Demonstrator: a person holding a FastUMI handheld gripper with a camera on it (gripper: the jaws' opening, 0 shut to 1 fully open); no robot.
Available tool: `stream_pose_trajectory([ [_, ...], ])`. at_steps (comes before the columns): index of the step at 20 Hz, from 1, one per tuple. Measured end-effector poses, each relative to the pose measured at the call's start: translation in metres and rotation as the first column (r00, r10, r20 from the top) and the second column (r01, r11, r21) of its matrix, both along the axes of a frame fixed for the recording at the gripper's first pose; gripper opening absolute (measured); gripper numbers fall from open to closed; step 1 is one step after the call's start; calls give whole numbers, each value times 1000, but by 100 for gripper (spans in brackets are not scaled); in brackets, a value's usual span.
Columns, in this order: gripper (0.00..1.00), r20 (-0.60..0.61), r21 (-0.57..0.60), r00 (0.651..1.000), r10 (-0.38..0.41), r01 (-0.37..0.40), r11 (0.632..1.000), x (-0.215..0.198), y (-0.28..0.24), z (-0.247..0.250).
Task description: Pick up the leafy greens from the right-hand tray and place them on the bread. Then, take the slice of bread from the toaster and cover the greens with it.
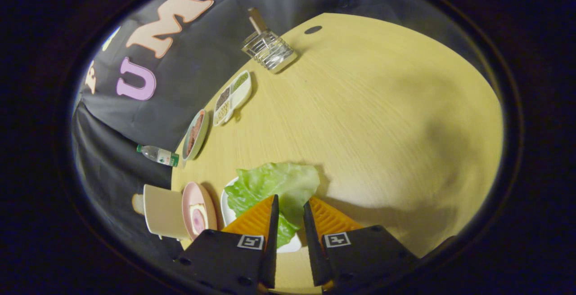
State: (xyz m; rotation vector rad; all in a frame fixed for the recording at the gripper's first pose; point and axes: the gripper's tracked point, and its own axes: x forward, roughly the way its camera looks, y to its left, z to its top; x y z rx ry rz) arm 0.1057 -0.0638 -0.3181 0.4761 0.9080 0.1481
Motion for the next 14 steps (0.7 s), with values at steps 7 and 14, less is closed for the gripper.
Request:
stream_pose_trajectory([
  [7,3,60,5,998,-16,16,1000,13,1,8],
  [14,3,165,53,986,3,-12,999,4,13,55],
])
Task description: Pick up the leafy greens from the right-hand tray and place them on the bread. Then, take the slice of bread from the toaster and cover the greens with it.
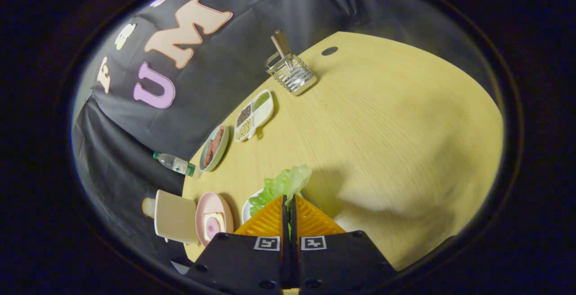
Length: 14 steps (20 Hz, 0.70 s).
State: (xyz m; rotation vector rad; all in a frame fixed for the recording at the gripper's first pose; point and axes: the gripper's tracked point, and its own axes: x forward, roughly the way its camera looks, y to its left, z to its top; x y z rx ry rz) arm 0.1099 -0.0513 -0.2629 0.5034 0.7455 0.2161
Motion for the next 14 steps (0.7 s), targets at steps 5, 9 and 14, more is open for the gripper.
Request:
stream_pose_trajectory([
  [5,3,69,37,997,36,-39,999,-5,23,43],
  [9,3,111,52,991,75,-81,995,-13,49,72],
  [14,3,124,81,984,127,-138,987,-28,92,93],
])
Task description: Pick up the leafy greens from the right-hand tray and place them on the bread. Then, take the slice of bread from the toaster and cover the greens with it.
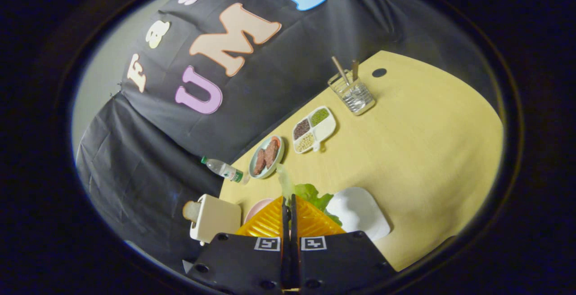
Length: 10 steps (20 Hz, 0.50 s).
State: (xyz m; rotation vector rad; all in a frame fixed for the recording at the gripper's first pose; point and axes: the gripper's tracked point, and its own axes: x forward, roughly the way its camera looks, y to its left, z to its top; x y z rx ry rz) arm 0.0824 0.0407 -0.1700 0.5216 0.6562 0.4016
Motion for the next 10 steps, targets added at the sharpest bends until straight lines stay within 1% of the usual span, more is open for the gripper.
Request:
stream_pose_trajectory([
  [4,3,-18,19,998,59,-58,998,-17,47,1],
  [10,3,-72,64,985,154,-149,987,-44,139,-19],
])
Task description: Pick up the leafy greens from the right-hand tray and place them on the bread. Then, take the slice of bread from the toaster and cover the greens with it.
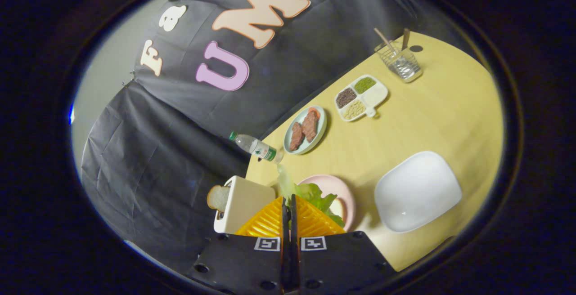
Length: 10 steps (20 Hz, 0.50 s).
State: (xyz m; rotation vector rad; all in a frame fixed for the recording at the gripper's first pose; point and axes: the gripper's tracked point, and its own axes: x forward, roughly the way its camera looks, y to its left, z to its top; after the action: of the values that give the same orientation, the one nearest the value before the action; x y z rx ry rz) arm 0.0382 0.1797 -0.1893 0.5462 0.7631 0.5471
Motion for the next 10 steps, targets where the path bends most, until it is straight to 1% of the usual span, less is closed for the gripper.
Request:
stream_pose_trajectory([
  [2,3,-17,21,1000,17,-17,1000,-5,30,-6],
  [5,3,-30,54,999,18,-16,998,-5,68,-13],
  [7,3,-37,47,999,7,-5,999,-4,82,-25],
  [10,3,-69,13,997,-38,39,999,1,86,-47],
])
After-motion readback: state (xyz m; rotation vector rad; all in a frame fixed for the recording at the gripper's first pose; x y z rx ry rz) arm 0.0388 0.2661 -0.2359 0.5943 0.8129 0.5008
